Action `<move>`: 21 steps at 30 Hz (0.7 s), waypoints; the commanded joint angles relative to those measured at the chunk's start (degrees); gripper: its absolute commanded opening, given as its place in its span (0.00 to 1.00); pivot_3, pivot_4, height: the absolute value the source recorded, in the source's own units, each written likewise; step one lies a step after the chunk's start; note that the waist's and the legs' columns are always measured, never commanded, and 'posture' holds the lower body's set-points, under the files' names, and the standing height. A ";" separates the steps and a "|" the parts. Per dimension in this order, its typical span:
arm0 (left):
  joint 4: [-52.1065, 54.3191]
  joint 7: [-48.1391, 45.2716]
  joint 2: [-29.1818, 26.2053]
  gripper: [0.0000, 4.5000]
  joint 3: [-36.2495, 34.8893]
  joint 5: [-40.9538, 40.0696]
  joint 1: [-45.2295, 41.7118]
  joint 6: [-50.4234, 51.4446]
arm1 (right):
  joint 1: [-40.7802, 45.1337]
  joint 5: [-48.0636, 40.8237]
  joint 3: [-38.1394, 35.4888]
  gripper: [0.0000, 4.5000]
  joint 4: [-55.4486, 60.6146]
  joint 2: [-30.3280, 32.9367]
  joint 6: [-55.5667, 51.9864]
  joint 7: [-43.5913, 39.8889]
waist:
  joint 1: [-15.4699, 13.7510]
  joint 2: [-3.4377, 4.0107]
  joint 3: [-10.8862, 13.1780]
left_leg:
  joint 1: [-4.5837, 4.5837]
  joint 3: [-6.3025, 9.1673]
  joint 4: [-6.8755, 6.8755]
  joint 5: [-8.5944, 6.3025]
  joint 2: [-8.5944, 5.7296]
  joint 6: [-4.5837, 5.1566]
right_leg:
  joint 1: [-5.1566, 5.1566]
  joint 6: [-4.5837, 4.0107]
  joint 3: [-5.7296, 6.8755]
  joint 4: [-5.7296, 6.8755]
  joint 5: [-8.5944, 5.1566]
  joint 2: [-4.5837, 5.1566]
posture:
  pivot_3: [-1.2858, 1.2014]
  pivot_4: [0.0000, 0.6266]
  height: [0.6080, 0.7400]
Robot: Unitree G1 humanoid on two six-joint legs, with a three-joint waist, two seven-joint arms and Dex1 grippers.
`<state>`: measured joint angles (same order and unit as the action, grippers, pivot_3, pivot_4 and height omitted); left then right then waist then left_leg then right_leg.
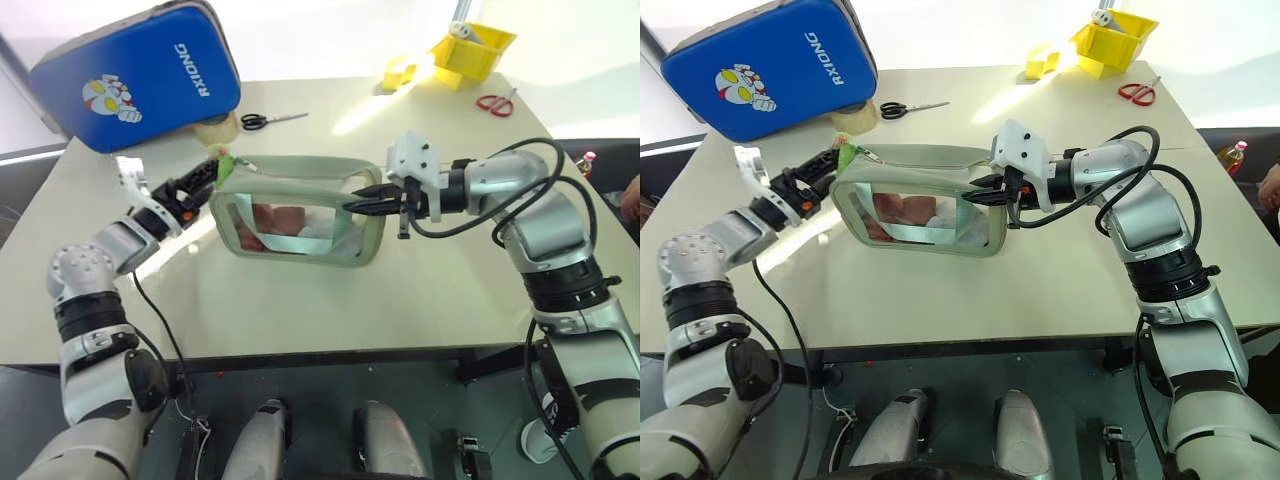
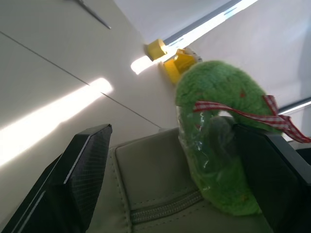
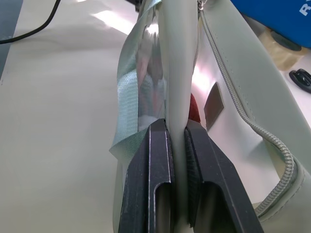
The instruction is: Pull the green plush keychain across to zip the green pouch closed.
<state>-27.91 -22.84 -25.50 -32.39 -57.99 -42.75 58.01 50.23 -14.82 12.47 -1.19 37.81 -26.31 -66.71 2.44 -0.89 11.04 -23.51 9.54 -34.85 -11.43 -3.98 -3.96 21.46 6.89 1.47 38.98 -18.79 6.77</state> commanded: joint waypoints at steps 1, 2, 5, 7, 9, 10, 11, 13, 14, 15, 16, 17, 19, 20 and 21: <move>-0.61 -0.47 -0.25 0.96 -0.65 -0.33 -3.01 -0.55 | 0.56 -0.73 -2.10 0.00 2.57 0.60 -0.22 0.11 | -0.05 0.00 0.00 | 0.00 0.00 0.00 0.00 0.00 0.00 | 0.00 0.00 0.00 0.00 0.00 0.00 | 0.52 0.24 1.00; -0.49 -0.87 -0.20 0.96 -0.51 -0.41 -3.16 -0.49 | 0.53 -0.75 -2.15 0.00 2.67 0.62 -0.33 0.17 | -0.01 0.00 0.00 | 0.00 -0.01 0.00 0.00 -0.01 0.00 | -0.01 0.00 0.00 -0.01 0.00 0.00 | 0.52 0.24 1.00; 0.67 -1.94 -0.25 0.82 -0.53 -0.80 -2.96 -0.31 | 0.45 -0.70 -2.26 0.00 2.90 0.64 -0.58 0.32 | 0.07 0.00 0.00 | -0.01 -0.01 0.00 0.00 -0.01 0.00 | 0.00 0.00 -0.01 -0.02 0.00 0.00 | 0.52 0.24 1.00; 1.77 -2.40 -0.68 0.60 -0.52 -0.81 -2.62 -0.16 | 0.36 -0.66 -2.37 0.00 2.96 0.71 -0.62 0.38 | 0.05 0.00 0.00 | -0.01 -0.01 0.02 0.00 -0.01 0.00 | 0.01 0.01 -0.01 -0.02 0.00 0.00 | 0.52 0.24 1.00; 2.27 -2.62 -1.35 0.38 -0.94 -0.81 -2.63 -0.34 | 0.26 -0.66 -2.44 0.00 2.93 0.75 -0.60 0.46 | 0.05 0.00 0.00 | -0.02 -0.01 0.01 0.00 -0.01 0.00 | 0.01 0.01 -0.01 -0.02 0.00 0.00 | 0.52 0.24 1.00; 2.44 -2.76 -1.75 0.27 -1.25 -0.91 -2.71 -0.37 | 0.21 -0.63 -2.43 0.00 2.85 0.75 -0.49 0.48 | 0.05 0.00 0.00 | -0.02 -0.01 0.01 0.00 -0.01 0.00 | 0.01 0.01 -0.01 -0.02 0.00 0.00 | 0.52 0.24 1.00; 2.73 -3.02 -2.12 0.16 -1.42 -1.00 -2.76 -0.35 | 0.19 -0.61 -2.42 0.00 2.76 0.73 -0.43 0.53 | 0.06 0.00 0.00 | -0.02 -0.01 0.01 0.00 -0.01 0.00 | 0.01 0.01 -0.01 -0.02 0.00 0.00 | 0.52 0.24 1.00; 3.57 -3.19 -2.81 0.02 -1.42 -0.98 -2.84 -0.31 | 0.13 -0.60 -2.43 0.00 2.64 0.71 -0.30 0.58 | 0.07 0.00 0.00 | -0.02 -0.01 0.01 0.00 -0.01 0.00 | 0.01 0.01 -0.01 -0.02 0.00 0.00 | 0.52 0.24 1.00; 4.19 -3.31 -3.18 0.02 -1.32 -1.01 -2.91 -0.23 | 0.12 -0.61 -2.44 0.00 2.59 0.71 -0.25 0.60 | 0.07 0.00 0.00 | -0.02 -0.01 0.01 0.00 -0.01 0.00 | 0.01 0.00 -0.01 -0.02 0.00 0.00 | 0.52 0.24 1.00; 4.83 -3.47 -3.63 0.02 -1.22 -1.06 -2.99 -0.09 | 0.12 -0.60 -2.44 0.00 2.55 0.69 -0.20 0.63 | 0.06 0.00 0.00 | -0.02 -0.01 0.01 0.00 -0.01 0.00 | 0.01 0.01 -0.01 -0.02 0.00 0.00 | 0.52 0.24 1.00; 5.98 -4.15 -4.29 0.02 -0.67 -0.93 -3.09 0.09 | 0.15 -0.59 -2.44 0.00 2.43 0.68 -0.12 0.63 | 0.07 -0.01 0.01 | -0.02 -0.01 0.01 0.00 -0.01 0.00 | 0.01 0.01 -0.01 -0.02 0.00 0.01 | 0.52 0.24 1.00; 7.29 -5.07 -4.82 0.02 -0.34 -1.26 -3.19 0.37 | 0.19 -0.59 -2.44 0.00 2.32 0.65 -0.08 0.64 | 0.07 -0.01 0.01 | -0.02 -0.01 0.01 0.00 -0.01 0.00 | 0.01 0.01 -0.01 -0.02 0.00 0.00 | 0.52 0.24 1.00; 10.70 -6.39 -5.67 0.02 0.94 -1.57 -3.13 1.26 | 0.21 -0.53 -2.45 0.00 2.12 0.66 0.04 0.64 | 0.07 -0.03 0.02 | -0.02 -0.01 0.02 0.00 -0.01 0.00 | 0.02 0.01 -0.01 -0.02 0.00 0.00 | 0.52 0.24 1.00; 13.60 -7.76 -6.35 0.02 3.29 -0.58 -2.74 1.51 | 0.25 -0.48 -2.43 0.00 2.01 0.67 0.07 0.64 | 0.05 -0.03 0.02 | -0.03 0.00 0.03 0.00 -0.01 -0.01 | 0.03 0.01 -0.01 -0.02 0.00 0.00 | 0.52 0.24 1.00; 15.89 -8.81 -6.91 0.02 5.91 1.30 -2.32 0.95 | 0.37 -0.40 -2.38 0.00 1.82 0.64 0.16 0.62 | 0.02 -0.04 0.03 | -0.03 0.00 0.03 0.00 -0.01 -0.01 | 0.02 0.01 -0.01 -0.03 0.00 0.00 | 0.52 0.24 1.00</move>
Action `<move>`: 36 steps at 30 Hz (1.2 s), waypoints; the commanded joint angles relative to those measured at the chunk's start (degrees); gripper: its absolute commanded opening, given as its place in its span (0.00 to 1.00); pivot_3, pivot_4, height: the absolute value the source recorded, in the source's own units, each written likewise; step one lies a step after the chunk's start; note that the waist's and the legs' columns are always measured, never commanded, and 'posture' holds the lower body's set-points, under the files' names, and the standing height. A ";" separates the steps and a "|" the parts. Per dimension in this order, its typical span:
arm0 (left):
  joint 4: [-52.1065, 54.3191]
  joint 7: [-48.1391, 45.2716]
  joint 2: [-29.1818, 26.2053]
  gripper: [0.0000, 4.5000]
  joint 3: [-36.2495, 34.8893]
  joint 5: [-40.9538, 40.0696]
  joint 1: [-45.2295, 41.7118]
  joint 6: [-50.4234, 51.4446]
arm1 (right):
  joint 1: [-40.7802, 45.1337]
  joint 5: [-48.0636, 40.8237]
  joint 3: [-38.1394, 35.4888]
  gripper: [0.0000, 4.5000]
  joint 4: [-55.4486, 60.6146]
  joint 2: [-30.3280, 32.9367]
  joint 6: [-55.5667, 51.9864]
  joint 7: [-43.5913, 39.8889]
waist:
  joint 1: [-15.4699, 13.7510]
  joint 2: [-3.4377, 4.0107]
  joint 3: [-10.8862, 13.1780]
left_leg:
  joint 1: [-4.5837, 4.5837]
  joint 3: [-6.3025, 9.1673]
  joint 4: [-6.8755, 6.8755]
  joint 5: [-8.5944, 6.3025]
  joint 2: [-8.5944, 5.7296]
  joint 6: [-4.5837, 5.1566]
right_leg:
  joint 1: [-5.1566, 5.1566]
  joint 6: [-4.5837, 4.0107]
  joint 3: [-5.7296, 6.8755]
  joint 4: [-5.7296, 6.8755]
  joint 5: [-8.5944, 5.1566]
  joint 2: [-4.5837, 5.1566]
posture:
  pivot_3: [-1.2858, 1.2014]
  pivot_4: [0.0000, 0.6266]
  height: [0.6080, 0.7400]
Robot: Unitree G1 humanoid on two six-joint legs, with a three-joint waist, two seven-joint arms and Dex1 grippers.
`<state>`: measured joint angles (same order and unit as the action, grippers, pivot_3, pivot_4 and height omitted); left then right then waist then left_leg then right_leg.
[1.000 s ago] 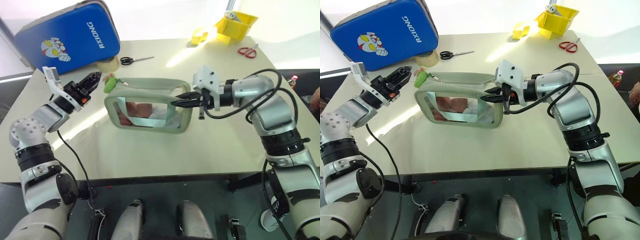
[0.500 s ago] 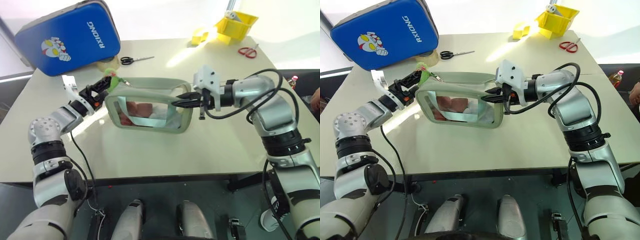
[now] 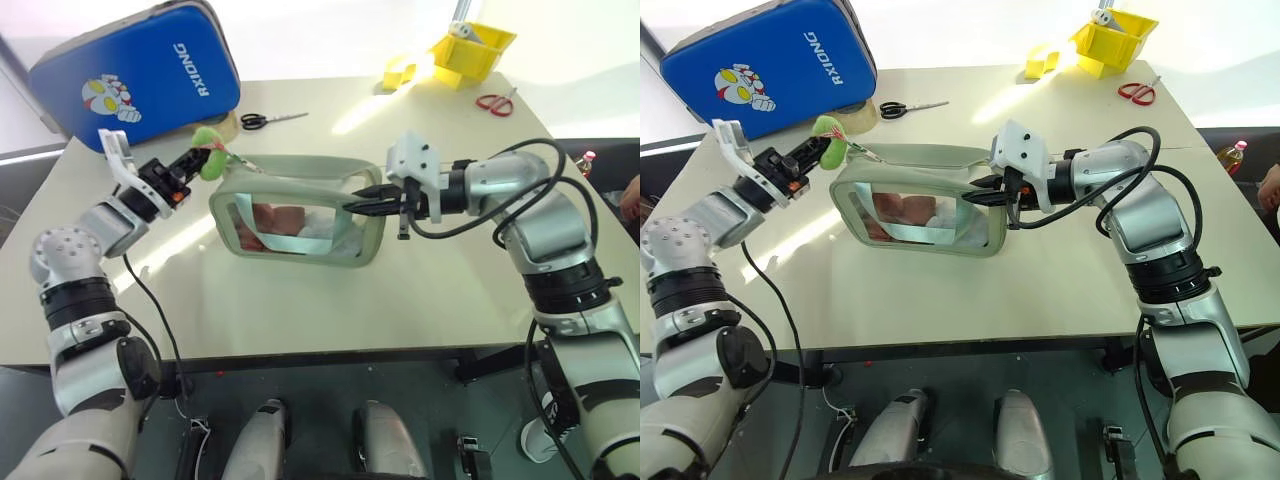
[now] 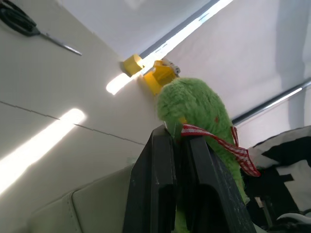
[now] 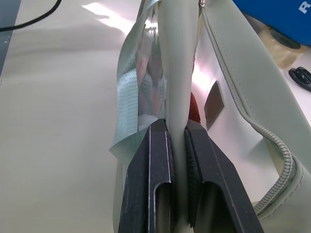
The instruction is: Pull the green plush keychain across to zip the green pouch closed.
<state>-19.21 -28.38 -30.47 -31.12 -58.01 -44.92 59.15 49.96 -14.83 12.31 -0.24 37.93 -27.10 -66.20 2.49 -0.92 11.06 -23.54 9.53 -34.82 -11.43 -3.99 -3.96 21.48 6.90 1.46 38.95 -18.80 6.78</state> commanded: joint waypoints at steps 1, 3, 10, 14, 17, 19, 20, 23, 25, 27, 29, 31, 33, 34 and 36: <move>8.60 -3.96 -2.34 0.02 6.44 2.61 0.18 -0.72 | 0.71 -0.33 -2.19 0.00 0.73 0.49 1.01 0.10 | -0.05 -0.01 0.01 | -0.01 -0.01 0.00 0.00 0.00 0.00 | 0.00 0.00 0.00 -0.01 0.00 0.00 | 0.52 0.24 1.00; 10.28 -4.46 -2.57 0.02 10.06 5.20 0.27 -1.56 | 0.94 -0.19 -2.13 0.00 0.34 0.34 1.14 0.08 | -0.14 -0.01 0.01 | 0.00 -0.01 0.00 0.00 0.00 0.00 | -0.02 0.00 -0.01 -0.01 0.00 0.00 | 0.52 0.24 1.00; 10.60 -3.30 -0.33 0.02 19.30 15.45 -2.18 -7.89 | 1.10 -0.09 -2.15 0.00 0.46 0.21 1.09 0.31 | -0.17 -0.01 0.01 | 0.00 -0.01 0.05 0.00 -0.01 0.00 | 0.00 -0.01 0.00 -0.03 0.00 0.00 | 0.52 0.24 1.00; 9.45 -4.63 0.61 0.22 20.04 17.26 -3.31 -9.44 | 0.56 -0.14 -2.32 0.00 1.00 0.37 0.97 0.64 | -0.22 -0.01 0.01 | 0.00 -0.01 0.04 0.00 -0.01 0.00 | -0.02 0.00 0.00 -0.04 0.00 0.00 | 0.52 0.24 1.00; 9.71 -6.77 -0.28 0.53 19.70 17.13 -3.52 -8.62 | 0.26 -0.21 -2.38 0.00 1.34 0.43 0.83 0.93 | -0.17 -0.01 0.01 | 0.00 -0.01 0.05 0.00 -0.01 0.00 | -0.01 0.00 0.00 -0.04 0.00 0.00 | 0.52 0.24 1.00; 10.46 -8.21 -1.95 0.76 19.41 17.03 -3.45 -7.47 | -0.13 -0.32 -2.54 0.00 1.74 0.66 0.79 1.01 | -0.11 -0.01 0.01 | 0.00 -0.01 0.05 0.00 -0.01 0.00 | -0.01 0.00 0.01 -0.04 0.00 0.00 | 0.52 0.24 1.00; 10.48 -8.73 -2.48 0.86 19.28 17.09 -3.49 -7.19 | -0.19 -0.30 -2.53 0.00 1.75 0.66 0.84 1.06 | -0.08 -0.01 0.01 | 0.00 -0.01 0.05 0.00 -0.01 0.00 | -0.01 0.00 0.01 -0.04 0.00 0.00 | 0.52 0.24 1.00; 12.12 -12.87 -6.58 0.99 19.36 16.54 -3.37 -5.37 | -0.38 -0.31 -2.57 0.00 1.83 0.66 0.93 1.15 | 0.00 -0.01 0.02 | 0.00 0.00 0.06 0.00 -0.01 0.00 | 0.00 0.00 0.01 -0.04 0.00 0.00 | 0.52 0.24 1.00; 12.80 -14.82 -8.56 0.99 18.47 15.23 -3.96 -3.86 | -0.46 -0.32 -2.59 0.00 1.72 0.65 1.10 1.12 | 0.02 0.00 0.03 | 0.00 0.00 0.09 0.00 -0.01 0.00 | 0.01 0.00 0.00 -0.04 0.00 0.00 | 0.52 0.24 1.00; 12.89 -15.30 -9.35 0.99 17.87 14.35 -4.92 -2.76 | -0.51 -0.28 -2.57 0.00 1.54 0.58 1.38 1.02 | -0.04 0.00 0.03 | 0.00 0.00 0.11 0.00 -0.01 0.00 | 0.02 0.01 0.00 -0.05 0.00 0.00 | 0.52 0.24 1.00; 13.32 -15.70 -9.16 0.99 18.12 14.31 -5.37 -2.68 | -0.31 -0.24 -2.46 0.00 1.27 0.22 1.57 0.99 | -0.14 -0.01 0.03 | 0.00 0.01 0.11 0.00 -0.01 0.00 | 0.01 0.01 0.01 -0.05 0.00 0.00 | 0.52 0.24 1.00; 14.19 -16.09 -9.21 0.99 19.04 14.85 -5.14 -2.60 | 0.03 -0.15 -2.23 0.00 0.98 -0.18 1.83 0.90 | -0.10 -0.01 0.03 | 0.00 0.01 0.10 0.00 -0.01 0.00 | 0.01 0.01 0.01 -0.06 0.00 0.00 | 0.52 0.24 1.00; 14.78 -16.33 -9.42 0.99 19.60 15.57 -4.64 -2.87 | 0.29 -0.08 -2.12 0.00 0.70 -0.45 2.07 0.79 | -0.02 -0.01 0.03 | 0.00 0.01 0.11 0.00 -0.01 0.00 | 0.01 0.01 0.01 -0.06 0.00 0.00 | 0.52 0.24 1.00; 14.83 -16.50 -9.64 0.99 19.35 15.52 -4.45 -2.81 | 0.37 -0.03 -2.10 0.00 0.56 -0.54 2.16 0.74 | 0.06 0.00 0.03 | 0.00 0.01 0.12 0.00 0.00 0.00 | 0.02 0.01 0.01 -0.06 0.00 0.00 | 0.52 0.24 1.00; 14.74 -16.77 -10.48 0.99 18.32 15.23 -4.20 -2.75 | 0.36 0.06 -2.10 0.00 0.41 -0.59 2.34 0.65 | 0.12 -0.01 0.04 | 0.00 0.00 0.15 0.00 0.00 0.00 | 0.05 0.01 0.00 -0.05 0.00 0.00 | 0.52 0.24 1.00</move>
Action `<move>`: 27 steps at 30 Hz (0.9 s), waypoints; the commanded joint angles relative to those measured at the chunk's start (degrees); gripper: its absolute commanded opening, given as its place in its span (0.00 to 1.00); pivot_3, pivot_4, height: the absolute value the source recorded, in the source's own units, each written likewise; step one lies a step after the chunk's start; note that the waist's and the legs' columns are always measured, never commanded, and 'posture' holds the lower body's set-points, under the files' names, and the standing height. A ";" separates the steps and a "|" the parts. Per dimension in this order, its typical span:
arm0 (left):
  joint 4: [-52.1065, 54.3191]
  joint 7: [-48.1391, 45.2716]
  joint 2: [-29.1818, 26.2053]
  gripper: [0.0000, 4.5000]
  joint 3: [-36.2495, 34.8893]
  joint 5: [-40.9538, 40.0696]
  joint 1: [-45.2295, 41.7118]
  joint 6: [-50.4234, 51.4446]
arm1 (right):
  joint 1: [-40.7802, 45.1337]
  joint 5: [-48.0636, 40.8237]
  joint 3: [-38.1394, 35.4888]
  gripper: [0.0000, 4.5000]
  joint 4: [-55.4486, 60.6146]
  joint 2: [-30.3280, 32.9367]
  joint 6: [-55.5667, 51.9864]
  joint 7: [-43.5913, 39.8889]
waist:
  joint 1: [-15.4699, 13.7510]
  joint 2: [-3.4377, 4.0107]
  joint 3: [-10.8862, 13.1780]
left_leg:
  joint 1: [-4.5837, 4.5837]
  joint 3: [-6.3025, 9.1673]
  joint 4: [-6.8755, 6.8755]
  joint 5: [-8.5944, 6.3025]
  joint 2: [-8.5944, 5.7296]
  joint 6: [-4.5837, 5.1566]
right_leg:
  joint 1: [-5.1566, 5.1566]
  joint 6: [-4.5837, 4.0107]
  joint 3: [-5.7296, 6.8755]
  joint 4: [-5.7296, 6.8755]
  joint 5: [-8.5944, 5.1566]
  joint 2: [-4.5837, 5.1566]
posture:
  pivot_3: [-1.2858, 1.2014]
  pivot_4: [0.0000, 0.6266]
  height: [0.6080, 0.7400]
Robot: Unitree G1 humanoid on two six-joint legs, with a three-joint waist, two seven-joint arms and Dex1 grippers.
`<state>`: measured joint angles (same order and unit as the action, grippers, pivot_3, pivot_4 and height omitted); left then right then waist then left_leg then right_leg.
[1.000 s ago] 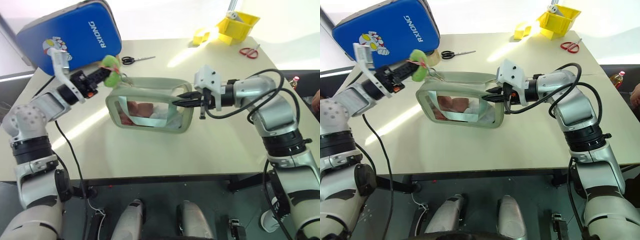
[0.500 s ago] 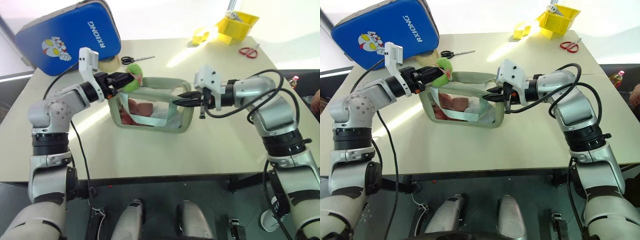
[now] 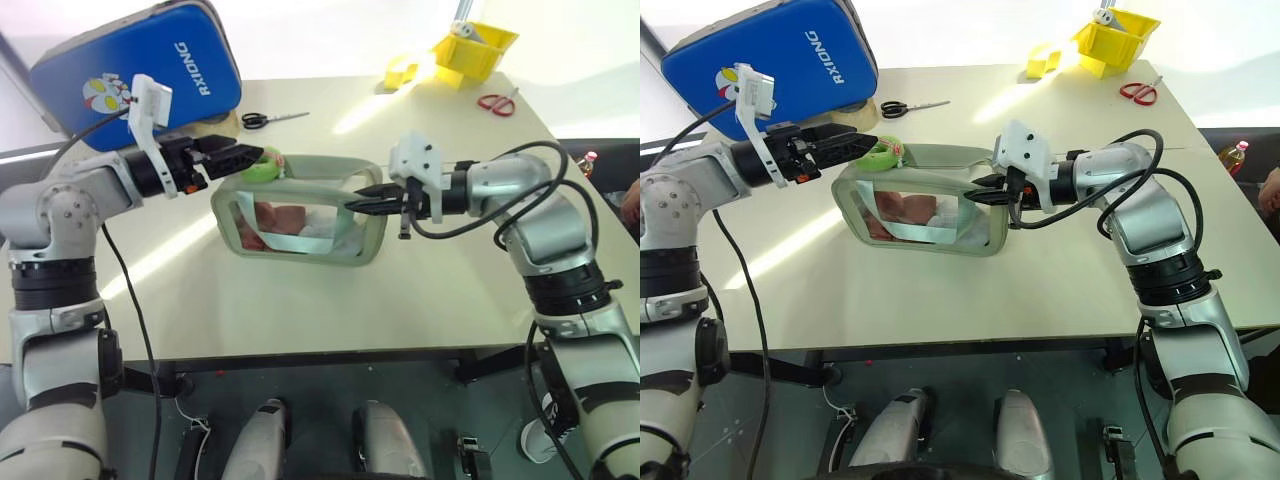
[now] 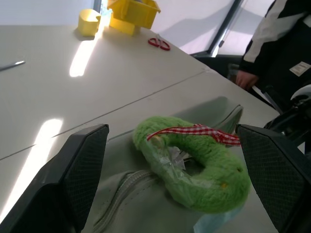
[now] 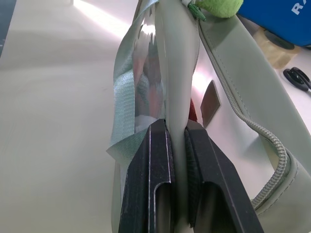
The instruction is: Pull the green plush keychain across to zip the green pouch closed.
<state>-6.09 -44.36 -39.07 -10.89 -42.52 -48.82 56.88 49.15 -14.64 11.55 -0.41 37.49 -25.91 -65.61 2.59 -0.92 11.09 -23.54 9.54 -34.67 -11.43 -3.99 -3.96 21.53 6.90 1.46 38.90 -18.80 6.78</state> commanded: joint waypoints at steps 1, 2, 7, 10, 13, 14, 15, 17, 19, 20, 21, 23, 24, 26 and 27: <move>1.55 -1.12 -2.61 0.99 -2.45 -0.15 -0.15 -0.84 | 1.13 -0.13 -1.35 0.00 0.59 -0.13 1.19 0.01 | 0.03 0.00 0.00 | 0.00 0.00 0.02 0.00 0.00 0.00 | 0.02 0.00 0.00 0.00 0.00 0.00 | 0.52 0.24 1.00; 1.49 -1.45 -3.58 0.99 -2.91 0.34 0.13 -1.61 | 0.99 -0.15 -1.40 0.00 0.72 -0.06 1.20 -0.04 | 0.04 0.00 0.00 | 0.00 0.00 0.04 0.00 0.01 0.00 | 0.03 0.00 0.00 0.00 0.00 0.00 | 0.52 0.24 1.00; 3.39 -7.48 -11.28 0.99 -0.90 6.22 6.15 -9.83 | 0.69 -0.28 -1.55 0.00 1.20 0.32 1.04 -0.35 | 0.04 0.01 0.00 | 0.01 -0.06 0.34 0.06 0.02 -0.09 | 0.19 -0.01 -0.10 -0.04 0.00 0.00 | 0.52 0.24 1.00; 5.30 -10.84 -14.06 0.99 -0.39 7.59 10.97 -12.63 | 0.73 -0.36 -1.63 0.00 1.24 0.57 1.03 -0.55 | -0.13 0.01 0.01 | 0.01 -0.10 0.51 0.09 0.03 -0.13 | 0.27 -0.02 -0.15 -0.10 0.00 0.00 | 0.52 0.24 1.00; 7.17 -11.52 -12.92 0.99 -0.32 6.95 13.06 -13.24 | 1.08 -0.29 -1.48 0.00 0.94 0.49 1.08 -0.76 | -0.35 0.00 0.01 | -0.01 -0.08 0.52 0.09 0.04 -0.13 | 0.24 -0.02 -0.15 -0.16 0.00 0.00 | 0.52 0.24 1.00; 7.77 -11.73 -12.51 0.99 0.34 7.69 13.65 -14.45 | 1.19 -0.26 -1.42 0.00 0.84 0.44 1.12 -0.86 | -0.33 0.00 0.01 | -0.01 -0.08 0.51 0.09 0.04 -0.13 | 0.23 -0.03 -0.15 -0.18 0.00 0.00 | 0.52 0.24 1.00; 8.12 -11.75 -12.09 0.99 0.97 8.47 14.09 -15.61 | 1.29 -0.24 -1.38 0.00 0.78 0.38 1.11 -0.91 | -0.29 0.00 0.01 | -0.01 -0.09 0.50 0.09 0.04 -0.13 | 0.21 -0.04 -0.15 -0.21 0.01 0.00 | 0.52 0.24 1.00; 8.34 -11.54 -11.12 0.99 1.89 9.16 14.34 -16.51 | 1.42 -0.17 -1.30 0.00 0.70 0.28 1.06 -0.94 | -0.25 0.00 0.01 | -0.01 -0.09 0.50 0.09 0.04 -0.13 | 0.21 -0.05 -0.15 -0.23 0.02 0.00 | 0.52 0.24 1.00; 8.02 -12.05 -10.64 0.99 3.33 10.79 14.62 -18.29 | 1.52 -0.14 -1.30 0.00 0.60 0.29 1.02 -1.06 | -0.22 0.00 0.01 | -0.01 -0.08 0.52 0.09 0.04 -0.13 | 0.22 -0.05 -0.14 -0.24 0.02 0.00 | 0.52 0.24 1.00; 7.60 -12.26 -10.50 0.99 3.89 11.51 14.64 -18.98 | 1.53 -0.12 -1.30 0.00 0.60 0.31 1.00 -1.10 | -0.17 0.00 0.01 | -0.01 -0.09 0.53 0.09 0.04 -0.13 | 0.22 -0.05 -0.15 -0.25 0.02 0.00 | 0.52 0.24 1.00; 7.13 -12.76 -10.46 0.99 4.44 12.09 14.58 -19.65 | 1.60 -0.08 -1.28 0.00 0.53 0.31 0.99 -1.15 | -0.09 0.00 0.01 | -0.02 -0.10 0.54 0.09 0.04 -0.13 | 0.22 -0.05 -0.14 -0.27 0.02 0.00 | 0.52 0.24 1.00; 6.24 -13.38 -10.70 0.94 5.52 13.43 14.55 -20.69 | 1.66 -0.02 -1.27 0.00 0.57 0.29 0.91 -1.16 | -0.04 0.00 0.01 | -0.02 -0.12 0.54 0.09 0.04 -0.12 | 0.22 -0.05 -0.15 -0.29 0.02 0.00 | 0.52 0.24 1.00; 5.84 -13.61 -10.81 0.87 5.81 13.96 14.51 -21.12 | 1.65 -0.01 -1.28 0.00 0.63 0.29 0.84 -1.13 | -0.05 0.00 0.01 | -0.02 -0.12 0.55 0.09 0.04 -0.12 | 0.22 -0.05 -0.15 -0.30 0.02 0.00 | 0.52 0.24 1.00; 4.82 -13.94 -11.25 0.70 6.13 15.23 14.35 -22.02 | 1.58 -0.02 -1.30 0.00 0.82 0.32 0.66 -1.06 | -0.07 0.00 0.01 | -0.02 -0.11 0.55 0.09 0.04 -0.12 | 0.22 -0.05 -0.14 -0.29 0.02 0.00 | 0.52 0.24 1.00; 4.09 -13.82 -11.22 0.60 5.81 15.45 14.05 -22.16 | 1.49 -0.02 -1.32 0.00 0.92 0.36 0.60 -1.03 | -0.07 0.00 0.01 | -0.02 -0.11 0.55 0.09 0.04 -0.12 | 0.22 -0.05 -0.14 -0.29 0.02 0.00 | 0.52 0.24 1.00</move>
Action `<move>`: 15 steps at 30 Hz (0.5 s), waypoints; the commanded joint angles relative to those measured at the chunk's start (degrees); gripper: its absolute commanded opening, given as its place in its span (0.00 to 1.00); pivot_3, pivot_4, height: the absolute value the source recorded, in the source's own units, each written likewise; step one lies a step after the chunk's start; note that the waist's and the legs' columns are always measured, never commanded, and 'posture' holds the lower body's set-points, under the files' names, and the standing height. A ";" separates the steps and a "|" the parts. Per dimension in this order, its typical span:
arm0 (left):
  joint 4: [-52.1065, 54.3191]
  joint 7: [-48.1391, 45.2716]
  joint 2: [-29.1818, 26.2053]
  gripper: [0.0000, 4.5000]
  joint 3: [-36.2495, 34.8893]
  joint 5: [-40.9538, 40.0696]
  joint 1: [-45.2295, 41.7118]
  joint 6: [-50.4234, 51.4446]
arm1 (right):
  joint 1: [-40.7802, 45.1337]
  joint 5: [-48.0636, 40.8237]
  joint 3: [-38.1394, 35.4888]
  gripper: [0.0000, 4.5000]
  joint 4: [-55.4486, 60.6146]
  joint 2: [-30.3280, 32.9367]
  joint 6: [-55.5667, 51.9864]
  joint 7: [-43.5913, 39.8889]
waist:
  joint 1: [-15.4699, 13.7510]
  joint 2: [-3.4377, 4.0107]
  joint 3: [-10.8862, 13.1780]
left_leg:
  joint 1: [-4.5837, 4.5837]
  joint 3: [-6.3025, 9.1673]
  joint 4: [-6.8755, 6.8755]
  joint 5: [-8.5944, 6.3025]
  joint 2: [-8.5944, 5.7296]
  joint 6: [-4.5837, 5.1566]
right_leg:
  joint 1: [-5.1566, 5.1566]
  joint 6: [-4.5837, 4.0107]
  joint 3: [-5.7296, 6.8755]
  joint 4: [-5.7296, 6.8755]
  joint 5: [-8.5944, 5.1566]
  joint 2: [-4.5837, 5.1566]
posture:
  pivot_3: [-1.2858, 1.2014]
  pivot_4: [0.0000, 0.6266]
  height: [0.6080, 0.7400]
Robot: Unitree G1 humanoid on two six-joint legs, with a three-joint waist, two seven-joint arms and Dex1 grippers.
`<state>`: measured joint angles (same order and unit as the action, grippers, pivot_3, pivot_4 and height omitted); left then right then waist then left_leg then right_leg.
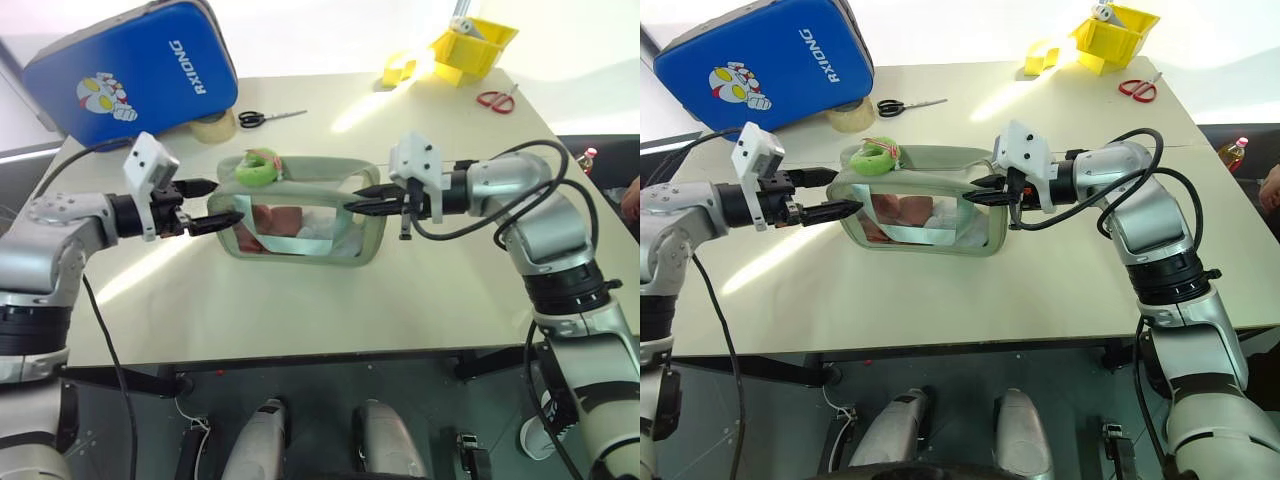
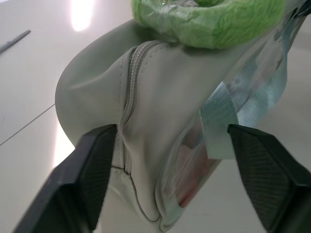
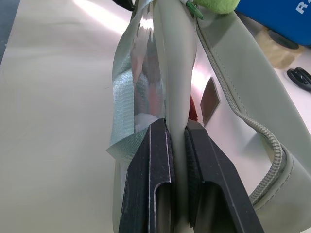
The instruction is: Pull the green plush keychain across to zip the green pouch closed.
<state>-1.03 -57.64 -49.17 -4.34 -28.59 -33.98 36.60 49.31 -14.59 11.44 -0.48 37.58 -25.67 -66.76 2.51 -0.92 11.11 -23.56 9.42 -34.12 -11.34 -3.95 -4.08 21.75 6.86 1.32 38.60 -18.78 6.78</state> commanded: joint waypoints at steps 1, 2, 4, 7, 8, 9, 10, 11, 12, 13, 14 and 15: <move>-1.46 -0.65 -1.11 0.48 -0.99 1.56 -1.04 -1.89 | 1.22 -0.07 -1.24 0.00 1.07 0.31 0.33 0.16 | 0.01 0.00 0.00 | 0.00 0.00 0.00 0.00 0.00 0.00 | 0.00 0.00 0.00 0.00 0.00 0.00 | 0.52 0.24 1.00; -1.68 -0.75 -0.95 0.36 -1.21 1.50 -1.19 -1.96 | 1.14 -0.07 -1.27 0.00 1.12 0.35 0.33 0.17 | -0.01 0.00 0.00 | 0.00 0.00 0.00 0.00 0.00 0.00 | 0.00 0.00 0.00 0.00 0.00 0.00 | 0.52 0.24 1.00; -1.66 -0.93 -0.61 0.13 -1.37 1.38 -1.27 -2.03 | 1.07 -0.07 -1.31 0.00 1.11 0.35 0.31 0.24 | -0.02 0.00 0.00 | 0.00 0.00 -0.01 0.00 0.00 0.00 | -0.01 0.00 0.00 0.01 0.00 0.00 | 0.52 0.24 1.00; -1.38 -0.25 0.33 0.01 -1.82 1.07 -1.47 -1.77 | 1.11 -0.09 -1.31 0.00 1.06 0.18 0.20 0.28 | -0.03 0.00 0.00 | 0.00 0.01 -0.01 0.00 0.00 0.00 | -0.01 0.01 0.00 0.00 0.00 0.00 | 0.52 0.24 1.00; -1.32 -0.03 0.56 0.01 -1.91 1.03 -1.56 -1.70 | 1.13 -0.10 -1.31 0.00 1.05 0.13 0.16 0.27 | -0.03 0.00 0.00 | 0.00 0.01 -0.01 0.00 0.00 0.00 | -0.01 0.00 0.01 0.01 0.00 0.00 | 0.52 0.24 1.00; -1.28 0.51 0.96 0.01 -2.33 0.94 -1.57 -1.81 | 1.13 -0.12 -1.29 0.00 1.05 0.08 0.14 0.23 | -0.03 0.00 0.00 | 0.00 0.01 -0.01 0.00 0.00 0.00 | -0.01 0.00 0.01 0.01 0.00 0.00 | 0.52 0.24 1.00; -1.18 0.62 1.14 0.01 -2.65 0.49 -1.55 -1.21 | 1.24 -0.11 -1.28 0.00 0.93 -0.08 0.11 0.34 | -0.03 0.00 0.00 | 0.00 0.01 -0.02 0.00 0.00 0.00 | -0.01 0.01 0.01 0.01 0.00 0.00 | 0.52 0.24 1.00; -1.01 0.70 1.09 0.01 -2.85 0.33 -1.39 -0.85 | 1.46 -0.44 -1.41 0.00 0.86 -0.26 -0.55 0.42 | -0.03 0.00 0.00 | 0.00 0.01 -0.02 0.00 0.00 0.00 | -0.02 0.01 0.01 0.01 0.00 0.00 | 0.52 0.24 1.00; -0.85 0.68 0.95 0.00 -2.98 0.38 -1.07 -0.71 | 1.78 -0.75 -1.52 0.09 0.75 -0.42 -1.17 0.46 | 0.00 0.00 0.00 | 0.00 0.01 -0.02 0.00 0.00 0.00 | -0.02 0.01 0.01 0.02 0.00 0.00 | 0.52 0.24 1.00; -0.73 0.58 0.77 0.00 -3.00 0.56 -0.76 -0.67 | 2.05 -0.89 -1.58 0.19 0.63 -0.54 -1.49 0.51 | 0.06 0.00 0.00 | 0.00 0.01 -0.02 0.01 0.00 0.00 | -0.02 0.01 0.01 0.02 0.00 0.00 | 0.52 0.24 1.00; -0.66 0.58 0.68 0.00 -3.11 0.73 -0.46 -0.71 | 2.38 -1.07 -1.64 0.27 0.47 -0.64 -1.93 0.49 | 0.08 0.00 0.00 | 0.00 0.01 -0.02 0.01 0.00 0.00 | -0.01 0.01 0.01 0.03 0.00 0.00 | 0.52 0.24 1.00; -0.57 0.67 0.68 0.00 -3.25 0.77 -0.31 -0.60 | 2.61 -1.16 -1.66 0.34 0.39 -0.67 -2.15 0.37 | 0.08 0.00 0.00 | 0.00 0.01 -0.02 0.01 0.00 0.00 | -0.01 0.01 0.01 0.03 0.00 0.00 | 0.52 0.24 1.00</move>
<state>-3.31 -57.23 -47.79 -5.31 -27.04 -34.05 36.14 50.02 -14.75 11.44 -0.69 37.08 -27.51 -66.35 2.59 -0.92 11.11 -23.56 9.44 -34.14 -11.34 -3.95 -4.08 21.74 6.86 1.33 38.63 -18.78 6.77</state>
